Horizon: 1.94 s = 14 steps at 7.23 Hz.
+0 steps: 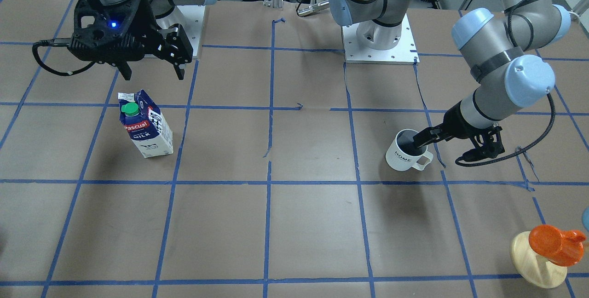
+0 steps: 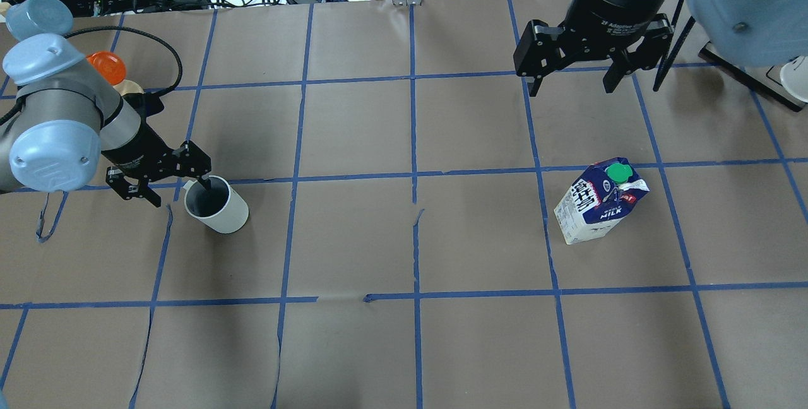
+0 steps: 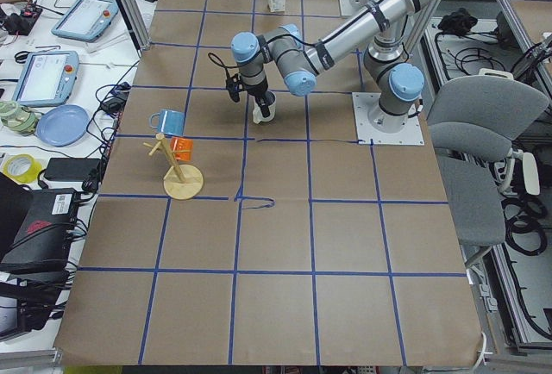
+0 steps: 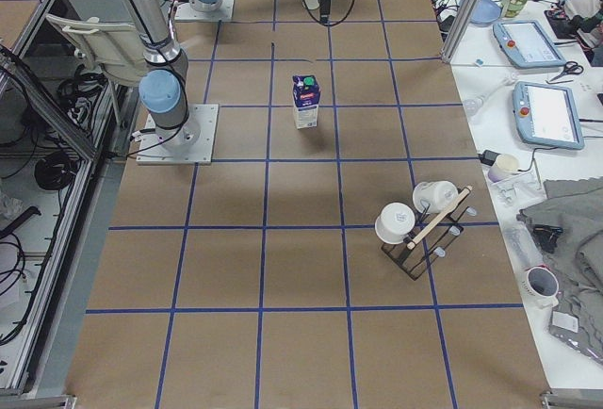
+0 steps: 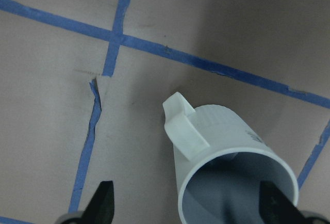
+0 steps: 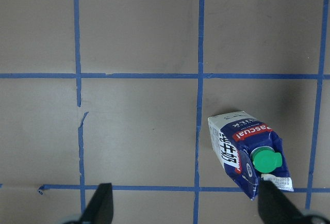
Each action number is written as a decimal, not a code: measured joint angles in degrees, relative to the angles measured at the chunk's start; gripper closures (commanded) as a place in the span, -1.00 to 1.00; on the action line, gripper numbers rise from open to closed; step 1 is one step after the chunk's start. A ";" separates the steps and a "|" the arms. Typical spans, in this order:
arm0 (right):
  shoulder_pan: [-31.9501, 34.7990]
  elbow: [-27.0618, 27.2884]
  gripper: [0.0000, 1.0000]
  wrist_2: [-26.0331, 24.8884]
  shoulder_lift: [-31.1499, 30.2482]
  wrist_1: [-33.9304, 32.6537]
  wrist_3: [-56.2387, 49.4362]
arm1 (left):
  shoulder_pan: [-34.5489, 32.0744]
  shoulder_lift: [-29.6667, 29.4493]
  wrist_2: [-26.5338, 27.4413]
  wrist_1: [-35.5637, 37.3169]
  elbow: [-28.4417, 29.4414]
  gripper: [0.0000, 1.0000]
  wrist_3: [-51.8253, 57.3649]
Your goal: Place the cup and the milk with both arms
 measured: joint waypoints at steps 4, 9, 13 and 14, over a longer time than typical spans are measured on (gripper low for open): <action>0.00 0.00 -1.00 0.01 0.00 0.07 -0.02 | -0.10 -2.12 -0.58 0.14 0.16 1.00 -0.68; -0.07 0.00 -1.00 -0.07 0.00 0.07 -0.11 | -6.92 -2.75 -3.02 -7.23 14.77 1.00 -14.72; -0.13 0.00 -1.00 -0.13 0.03 0.07 -0.26 | -19.87 -7.59 -5.60 -4.04 22.42 1.00 -27.22; -0.11 0.02 -1.00 -0.15 0.04 0.07 -0.26 | -23.05 -9.21 -5.63 -1.64 22.65 1.00 -29.12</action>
